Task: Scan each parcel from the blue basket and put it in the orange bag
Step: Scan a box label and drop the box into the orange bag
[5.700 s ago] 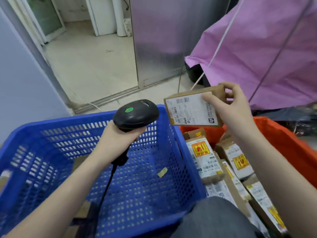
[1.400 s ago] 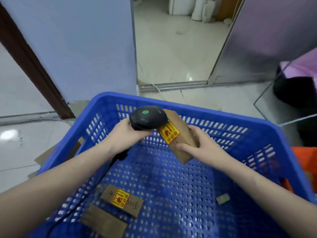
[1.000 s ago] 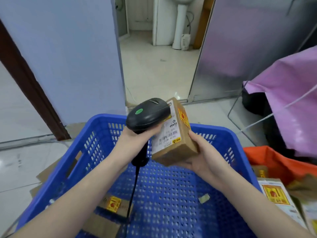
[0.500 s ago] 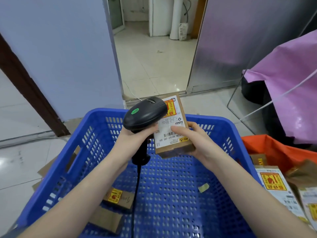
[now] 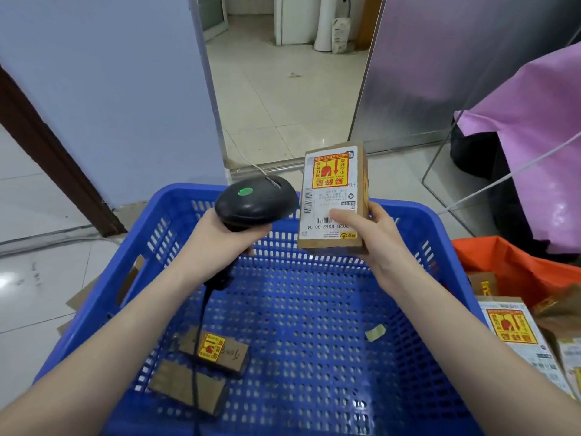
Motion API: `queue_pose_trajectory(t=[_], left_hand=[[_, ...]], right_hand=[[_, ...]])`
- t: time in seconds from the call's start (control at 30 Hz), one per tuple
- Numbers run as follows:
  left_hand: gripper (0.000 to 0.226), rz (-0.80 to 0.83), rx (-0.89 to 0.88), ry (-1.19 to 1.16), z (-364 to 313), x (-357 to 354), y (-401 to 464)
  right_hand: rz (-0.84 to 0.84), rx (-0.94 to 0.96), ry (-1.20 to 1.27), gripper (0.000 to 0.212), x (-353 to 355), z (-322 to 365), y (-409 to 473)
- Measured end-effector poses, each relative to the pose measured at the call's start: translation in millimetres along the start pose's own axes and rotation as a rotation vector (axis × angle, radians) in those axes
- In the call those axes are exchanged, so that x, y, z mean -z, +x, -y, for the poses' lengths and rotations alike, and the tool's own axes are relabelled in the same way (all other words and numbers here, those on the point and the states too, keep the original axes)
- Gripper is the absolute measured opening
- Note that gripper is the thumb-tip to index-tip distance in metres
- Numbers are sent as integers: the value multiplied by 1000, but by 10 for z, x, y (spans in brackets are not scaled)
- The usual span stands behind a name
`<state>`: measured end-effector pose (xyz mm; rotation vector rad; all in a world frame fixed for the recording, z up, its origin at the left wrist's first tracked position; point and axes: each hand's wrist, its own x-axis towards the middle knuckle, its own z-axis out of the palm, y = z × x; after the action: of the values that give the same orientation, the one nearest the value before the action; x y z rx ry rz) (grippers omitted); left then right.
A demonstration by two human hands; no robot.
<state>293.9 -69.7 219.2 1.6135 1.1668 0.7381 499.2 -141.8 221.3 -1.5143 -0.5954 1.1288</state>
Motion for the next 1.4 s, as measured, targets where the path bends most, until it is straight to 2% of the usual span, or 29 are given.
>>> queue_pose_trajectory(t=[0.17,0.3,0.43,0.53,0.77,0.93,1.1,1.2,1.3,1.4], left_hand=[[18,141,-115,149,-26,68,-79],[23,148,-123,129,-19,120,-91],[42,149,-81,126,-22,162,-115],[26,151,-111,127,14,174,-90],[15,188,-137,152,-17,172,-109],[27,179,-87,196,-3,223,-91],[27,133,-62,231,-14,216,-61],[10,209,31,77,-63,204,-84],[12,277,112,-54,-103,190,-111],[9,299,140,-91,-121,220,-109]], right_hand=[[27,-18,-122,53,49,-4,29],[48,-32,-195,52,58,-1,29],[69,-29,-222,48,55,12,11],[75,-32,-238,48,56,15,6],[76,-42,-241,50,57,15,10],[77,-42,-215,50,71,25,20],[82,-39,-199,49,80,29,26],[79,-38,-197,47,81,29,30],[84,-46,-188,46,81,32,33],[90,-53,-185,47,86,24,38]])
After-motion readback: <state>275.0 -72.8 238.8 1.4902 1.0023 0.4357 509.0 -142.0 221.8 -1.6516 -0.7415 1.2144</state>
